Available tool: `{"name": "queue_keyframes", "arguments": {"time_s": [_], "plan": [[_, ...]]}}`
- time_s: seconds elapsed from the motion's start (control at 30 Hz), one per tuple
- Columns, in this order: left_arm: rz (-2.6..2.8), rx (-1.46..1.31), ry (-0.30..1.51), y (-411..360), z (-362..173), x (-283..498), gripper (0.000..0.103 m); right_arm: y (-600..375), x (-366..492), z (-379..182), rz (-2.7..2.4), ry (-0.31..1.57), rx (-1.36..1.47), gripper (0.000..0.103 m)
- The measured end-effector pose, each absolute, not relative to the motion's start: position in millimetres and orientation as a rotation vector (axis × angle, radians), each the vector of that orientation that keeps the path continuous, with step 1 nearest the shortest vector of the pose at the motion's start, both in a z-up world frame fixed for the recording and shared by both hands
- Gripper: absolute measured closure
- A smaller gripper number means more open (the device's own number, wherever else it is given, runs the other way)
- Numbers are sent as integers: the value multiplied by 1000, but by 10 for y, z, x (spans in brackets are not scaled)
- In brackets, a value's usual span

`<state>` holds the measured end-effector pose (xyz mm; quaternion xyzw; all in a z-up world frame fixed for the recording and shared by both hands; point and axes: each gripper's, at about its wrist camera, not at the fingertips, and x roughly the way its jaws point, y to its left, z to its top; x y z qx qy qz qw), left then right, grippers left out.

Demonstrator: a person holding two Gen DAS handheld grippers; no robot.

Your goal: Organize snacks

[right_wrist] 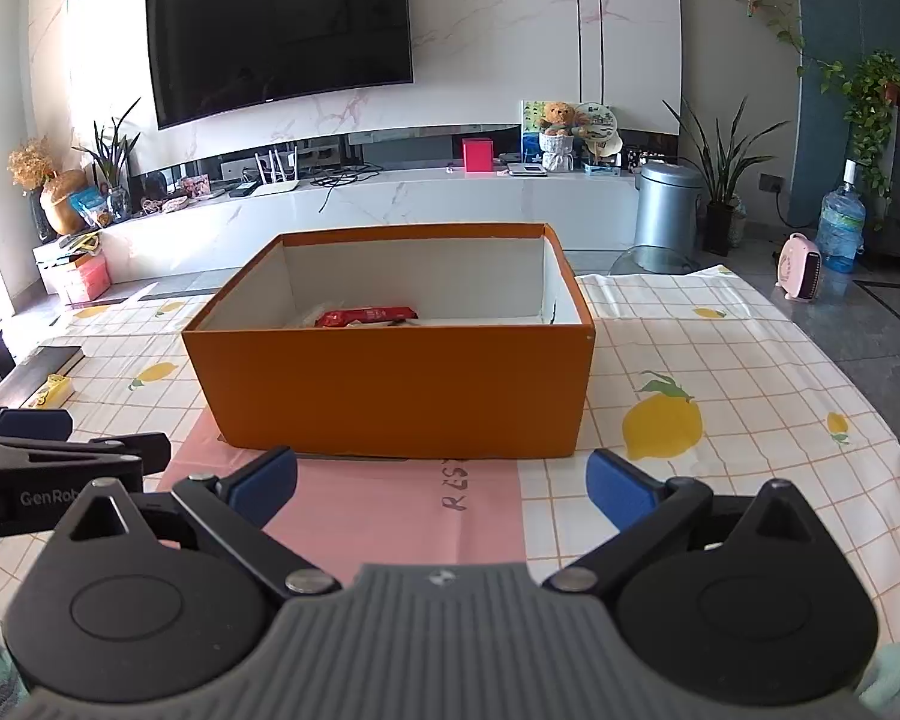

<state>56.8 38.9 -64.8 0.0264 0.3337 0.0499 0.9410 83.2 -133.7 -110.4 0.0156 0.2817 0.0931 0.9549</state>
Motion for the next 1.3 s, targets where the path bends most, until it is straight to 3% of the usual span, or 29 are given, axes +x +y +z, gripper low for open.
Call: {"name": "queue_keyframes", "arguments": {"time_s": [1.3], "plan": [[105, 52, 677, 407, -586, 551, 14, -1316, 796, -1078, 179, 556, 17, 4]]}}
